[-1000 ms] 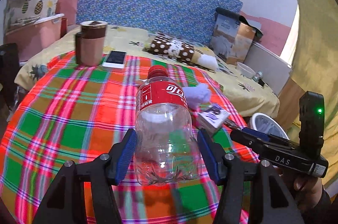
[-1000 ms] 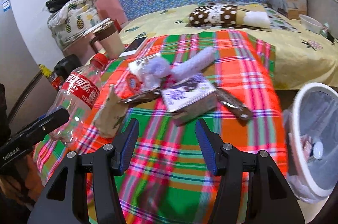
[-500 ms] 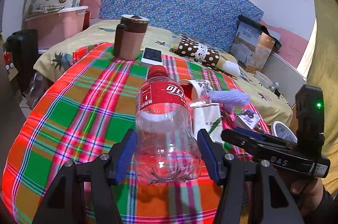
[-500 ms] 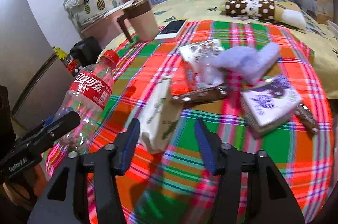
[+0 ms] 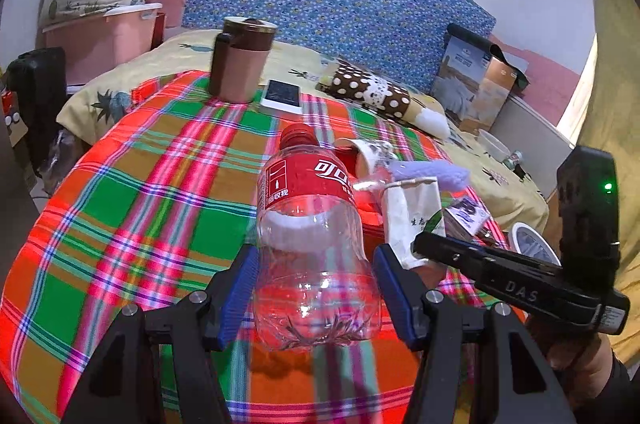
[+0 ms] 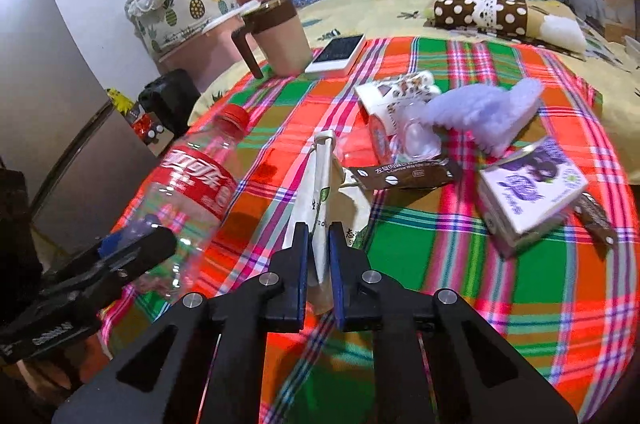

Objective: Collect trash
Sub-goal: 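Lift the bottle with the left tool while the right tool grasps the white paper cup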

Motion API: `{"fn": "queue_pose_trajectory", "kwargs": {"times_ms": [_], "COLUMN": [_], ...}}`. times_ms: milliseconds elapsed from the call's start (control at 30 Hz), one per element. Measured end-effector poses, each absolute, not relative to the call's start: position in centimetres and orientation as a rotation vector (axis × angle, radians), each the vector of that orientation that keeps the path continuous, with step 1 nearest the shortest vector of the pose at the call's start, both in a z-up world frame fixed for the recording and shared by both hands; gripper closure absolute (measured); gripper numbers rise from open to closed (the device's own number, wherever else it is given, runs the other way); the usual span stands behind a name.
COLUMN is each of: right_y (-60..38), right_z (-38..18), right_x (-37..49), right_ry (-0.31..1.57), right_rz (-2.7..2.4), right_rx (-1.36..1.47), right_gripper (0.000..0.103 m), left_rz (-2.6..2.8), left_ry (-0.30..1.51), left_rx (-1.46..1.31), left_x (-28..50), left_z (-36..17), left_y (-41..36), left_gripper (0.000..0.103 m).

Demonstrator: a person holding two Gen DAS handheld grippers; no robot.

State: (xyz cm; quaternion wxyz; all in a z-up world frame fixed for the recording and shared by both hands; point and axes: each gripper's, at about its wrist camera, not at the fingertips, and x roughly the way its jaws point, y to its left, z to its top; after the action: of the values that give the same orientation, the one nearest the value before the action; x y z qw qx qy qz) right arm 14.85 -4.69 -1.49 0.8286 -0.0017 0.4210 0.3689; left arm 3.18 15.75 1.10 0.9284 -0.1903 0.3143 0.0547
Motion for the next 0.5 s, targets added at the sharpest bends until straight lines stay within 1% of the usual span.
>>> {"fn": "queue_pose_trajectory", "kwargs": {"times_ms": [500], "right_y": [-12.8], "right_z": [1.1], "right_x": [13.2], "right_ry": [0.797], "right_rz": [0.669], "right_rx": [0.083], "right_gripper": [0.091], "left_rz": [-0.040], "left_ry": [0.647], "left_rx": [-0.320], "left_x": [4.9], "left_z": [3.0], "left_y": [7.6], "left_gripper": [0.043]}}
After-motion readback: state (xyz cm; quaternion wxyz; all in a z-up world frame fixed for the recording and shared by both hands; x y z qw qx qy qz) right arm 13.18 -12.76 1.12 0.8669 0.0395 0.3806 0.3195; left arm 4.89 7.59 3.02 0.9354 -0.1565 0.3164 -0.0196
